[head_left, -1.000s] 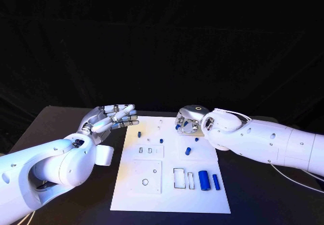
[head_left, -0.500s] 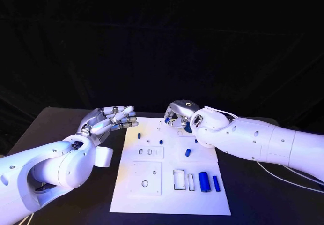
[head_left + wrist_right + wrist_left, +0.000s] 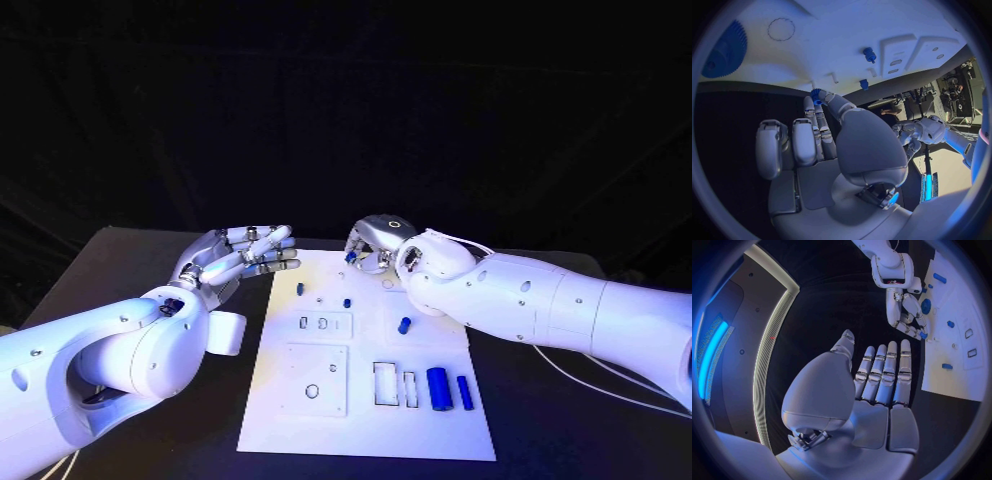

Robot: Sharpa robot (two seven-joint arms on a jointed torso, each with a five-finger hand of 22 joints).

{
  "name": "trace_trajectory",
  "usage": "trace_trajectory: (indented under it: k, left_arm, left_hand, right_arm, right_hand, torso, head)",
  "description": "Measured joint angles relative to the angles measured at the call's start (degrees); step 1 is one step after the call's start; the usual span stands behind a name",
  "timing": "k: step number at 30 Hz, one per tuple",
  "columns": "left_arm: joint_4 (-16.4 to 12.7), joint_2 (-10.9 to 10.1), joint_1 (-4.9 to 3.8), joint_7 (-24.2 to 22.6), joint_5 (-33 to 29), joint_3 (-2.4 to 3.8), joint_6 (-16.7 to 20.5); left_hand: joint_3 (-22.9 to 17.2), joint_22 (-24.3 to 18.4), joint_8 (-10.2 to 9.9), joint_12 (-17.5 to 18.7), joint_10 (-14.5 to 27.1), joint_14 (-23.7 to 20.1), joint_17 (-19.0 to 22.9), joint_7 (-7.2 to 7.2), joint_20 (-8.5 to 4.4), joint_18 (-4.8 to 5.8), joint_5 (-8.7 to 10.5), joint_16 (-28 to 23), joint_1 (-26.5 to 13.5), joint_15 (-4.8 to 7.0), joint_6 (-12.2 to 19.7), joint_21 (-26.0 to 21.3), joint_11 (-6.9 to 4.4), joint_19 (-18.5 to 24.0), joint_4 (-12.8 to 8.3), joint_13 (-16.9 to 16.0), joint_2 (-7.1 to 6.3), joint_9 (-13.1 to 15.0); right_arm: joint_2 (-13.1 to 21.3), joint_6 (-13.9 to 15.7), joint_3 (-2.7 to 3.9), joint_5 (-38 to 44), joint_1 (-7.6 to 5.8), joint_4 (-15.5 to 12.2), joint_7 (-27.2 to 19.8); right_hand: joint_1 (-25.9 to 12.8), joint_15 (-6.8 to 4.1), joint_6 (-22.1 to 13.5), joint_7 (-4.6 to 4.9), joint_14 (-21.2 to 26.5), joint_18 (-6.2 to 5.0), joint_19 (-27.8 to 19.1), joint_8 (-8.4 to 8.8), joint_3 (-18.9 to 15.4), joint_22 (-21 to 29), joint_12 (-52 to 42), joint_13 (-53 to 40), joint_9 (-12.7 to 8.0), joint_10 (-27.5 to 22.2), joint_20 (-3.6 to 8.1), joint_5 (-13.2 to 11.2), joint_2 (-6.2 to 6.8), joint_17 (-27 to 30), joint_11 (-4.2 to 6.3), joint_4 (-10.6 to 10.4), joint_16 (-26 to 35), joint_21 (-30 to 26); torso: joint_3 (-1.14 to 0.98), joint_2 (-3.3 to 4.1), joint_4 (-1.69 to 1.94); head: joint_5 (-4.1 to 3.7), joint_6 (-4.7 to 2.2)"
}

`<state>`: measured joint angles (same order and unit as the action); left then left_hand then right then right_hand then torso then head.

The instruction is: Assemble the parts on the task board

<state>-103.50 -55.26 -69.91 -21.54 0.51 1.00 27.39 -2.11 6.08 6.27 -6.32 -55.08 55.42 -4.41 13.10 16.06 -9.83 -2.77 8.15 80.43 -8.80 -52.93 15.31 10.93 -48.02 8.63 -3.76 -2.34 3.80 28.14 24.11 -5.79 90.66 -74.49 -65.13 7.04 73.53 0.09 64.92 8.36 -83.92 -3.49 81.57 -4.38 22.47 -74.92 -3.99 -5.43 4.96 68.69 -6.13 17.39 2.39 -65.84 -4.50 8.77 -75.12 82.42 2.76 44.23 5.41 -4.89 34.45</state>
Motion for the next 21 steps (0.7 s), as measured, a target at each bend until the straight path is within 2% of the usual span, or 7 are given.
trace_trajectory:
  k: [21]
  left_arm:
    - [0.1, 0.5, -0.06, 0.1, 0.0, 0.0, -0.1]
  left_hand:
    - [0.2, -0.1, 0.0, 0.2, 0.0, 0.0, 0.0, 0.0, 0.0, 0.0, 0.0, 0.0, 0.0, 0.0, 0.0, 0.0, 0.0, 0.0, -0.2, 0.0, 0.0, 0.0]
  right_arm:
    - [-3.8, -0.2, 0.02, -0.5, 0.77, 5.1, 0.1]
  right_hand:
    - [-0.3, 0.0, 0.0, 0.0, 0.0, 0.0, 0.0, 0.1, 0.2, 0.0, 0.2, 0.1, 0.1, 0.0, 0.0, -0.3, 0.3, 0.2, -0.01, -0.2, 0.0, 0.0]
  torso:
    - [0.01, 0.04, 0.03]
  head:
    - [0.14, -0.25]
